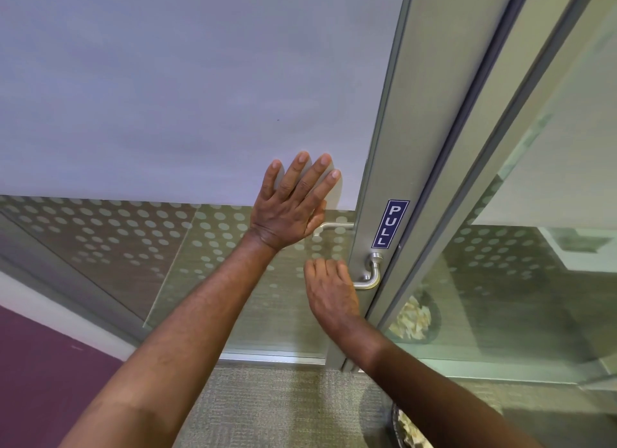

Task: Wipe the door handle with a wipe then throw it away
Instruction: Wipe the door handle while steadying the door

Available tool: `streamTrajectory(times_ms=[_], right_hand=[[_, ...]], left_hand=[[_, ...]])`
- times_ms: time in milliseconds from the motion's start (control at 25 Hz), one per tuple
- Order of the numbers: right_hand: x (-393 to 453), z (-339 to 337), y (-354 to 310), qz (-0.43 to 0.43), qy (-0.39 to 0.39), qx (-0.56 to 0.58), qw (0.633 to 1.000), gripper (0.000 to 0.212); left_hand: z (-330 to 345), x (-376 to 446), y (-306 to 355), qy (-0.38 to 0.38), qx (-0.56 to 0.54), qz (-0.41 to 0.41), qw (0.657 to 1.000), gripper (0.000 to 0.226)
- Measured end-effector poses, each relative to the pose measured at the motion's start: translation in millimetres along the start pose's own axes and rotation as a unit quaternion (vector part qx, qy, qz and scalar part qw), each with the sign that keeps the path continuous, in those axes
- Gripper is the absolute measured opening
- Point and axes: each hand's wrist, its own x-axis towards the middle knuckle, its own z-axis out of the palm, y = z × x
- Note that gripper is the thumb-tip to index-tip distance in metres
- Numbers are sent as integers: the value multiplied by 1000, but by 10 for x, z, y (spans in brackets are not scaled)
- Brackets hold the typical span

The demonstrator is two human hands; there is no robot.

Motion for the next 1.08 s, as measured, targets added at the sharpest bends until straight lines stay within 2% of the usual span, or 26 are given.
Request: streamTrajectory(times_ms=[80,120,240,360,480,560,640,720,800,880,1000,1080], right_hand=[[-163,113,98,-15,57,17,998,58],[-254,170,166,-19,78,16,997,63],[-465,369,517,-41,100,21,994,54],[-495,486,986,-69,104,25,992,27],[-469,574,1202,-97,109,11,989,43],[-527,596,1108,-45,93,52,993,51],[-621,580,864,59,85,141,985,55],[-631,476,543,174,99,260,944,56],[-540,314,240,270,124,369,881,57],[-443,154,62,329,143,448,819,59],[-375,-24,50,413,120,575,696,61],[-296,-64,160,452,105,633,619,54]], left_hand=[[10,-5,-3,-1,2,2,1000,76],[15,-12,-3,-2,3,3,1000,76],[35,-29,-8,-3,0,2,1000,77],[50,-39,-8,-2,3,3,1000,77],[52,-36,-5,1,-1,3,1000,77],[55,-36,1,3,1,3,1000,77],[56,-32,0,4,3,4,1000,77],[57,-34,-6,5,4,4,1000,77],[58,-39,-3,5,5,5,1000,77],[58,-35,5,6,3,4,1000,77],[59,-38,7,11,3,0,1000,78],[52,-34,4,11,5,1,1000,78]])
